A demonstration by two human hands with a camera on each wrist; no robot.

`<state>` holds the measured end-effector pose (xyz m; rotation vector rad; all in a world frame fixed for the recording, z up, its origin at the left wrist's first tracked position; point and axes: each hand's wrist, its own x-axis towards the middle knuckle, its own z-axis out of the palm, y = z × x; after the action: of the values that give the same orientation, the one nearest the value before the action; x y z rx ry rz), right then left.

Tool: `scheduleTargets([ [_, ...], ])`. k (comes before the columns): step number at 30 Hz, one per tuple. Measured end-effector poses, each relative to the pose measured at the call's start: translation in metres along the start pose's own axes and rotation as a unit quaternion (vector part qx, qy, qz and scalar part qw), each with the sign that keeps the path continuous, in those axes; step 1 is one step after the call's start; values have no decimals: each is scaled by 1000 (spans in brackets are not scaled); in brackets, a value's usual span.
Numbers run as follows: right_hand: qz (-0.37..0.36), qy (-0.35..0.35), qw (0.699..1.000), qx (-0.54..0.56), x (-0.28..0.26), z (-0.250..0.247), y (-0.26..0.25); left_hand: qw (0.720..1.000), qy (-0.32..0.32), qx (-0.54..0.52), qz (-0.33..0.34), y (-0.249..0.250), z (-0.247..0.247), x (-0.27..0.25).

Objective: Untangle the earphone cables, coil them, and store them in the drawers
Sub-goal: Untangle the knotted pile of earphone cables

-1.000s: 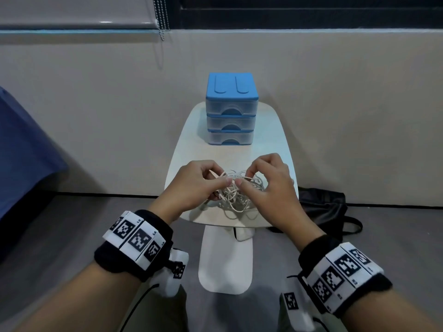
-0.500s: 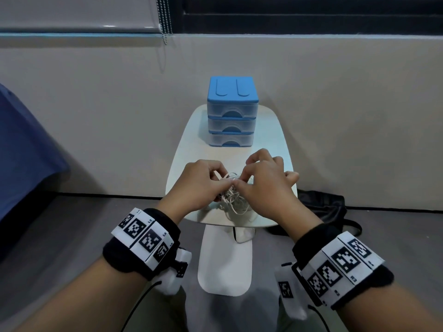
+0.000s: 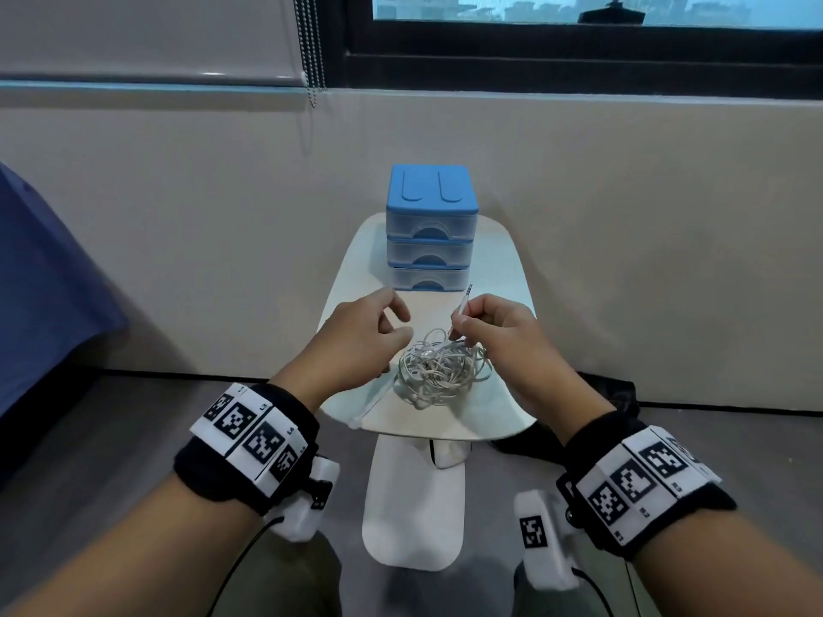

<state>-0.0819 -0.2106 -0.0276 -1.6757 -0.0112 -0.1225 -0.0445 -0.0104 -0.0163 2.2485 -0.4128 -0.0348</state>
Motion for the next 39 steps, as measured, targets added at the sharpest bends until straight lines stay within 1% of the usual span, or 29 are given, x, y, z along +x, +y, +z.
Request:
scheduleTargets([
  [2,-1,6,1000,-1,4,-2,0,999,-4,-2,48,4,-1,-2],
  [4,-1,12,1000,-2,8,-2,0,996,-30,-1,81,7,0,-5],
  [6,5,17,1000,-14,10,-3,0,994,-57,2,92,8,5,-7],
  [9,9,7,999,-51,12,-4,-1,993,-54,31,101,8,12,-6],
  [12,-5,-7,997,-79,15,-6,-3,994,-52,25,91,8,12,-2],
  [15,-8,-5,995,-100,21,-7,-7,995,-51,8,82,8,10,1],
  [21,24,-47,996,-75,22,-4,-7,996,4,19,88,2,11,2],
  [26,11,-79,994,-79,18,0,2,996,31,29,78,-3,14,5],
  [30,30,-103,993,-46,15,-1,11,997,54,26,57,-3,15,5],
  [31,35,-99,994,-41,15,-1,14,997,48,20,61,-2,15,5],
  [33,40,-87,995,-39,15,0,19,997,10,18,74,2,14,2],
  [35,38,-79,995,-41,15,0,22,996,-23,40,78,4,13,0],
  [39,37,-74,995,-53,16,3,17,994,-22,85,68,0,10,4],
])
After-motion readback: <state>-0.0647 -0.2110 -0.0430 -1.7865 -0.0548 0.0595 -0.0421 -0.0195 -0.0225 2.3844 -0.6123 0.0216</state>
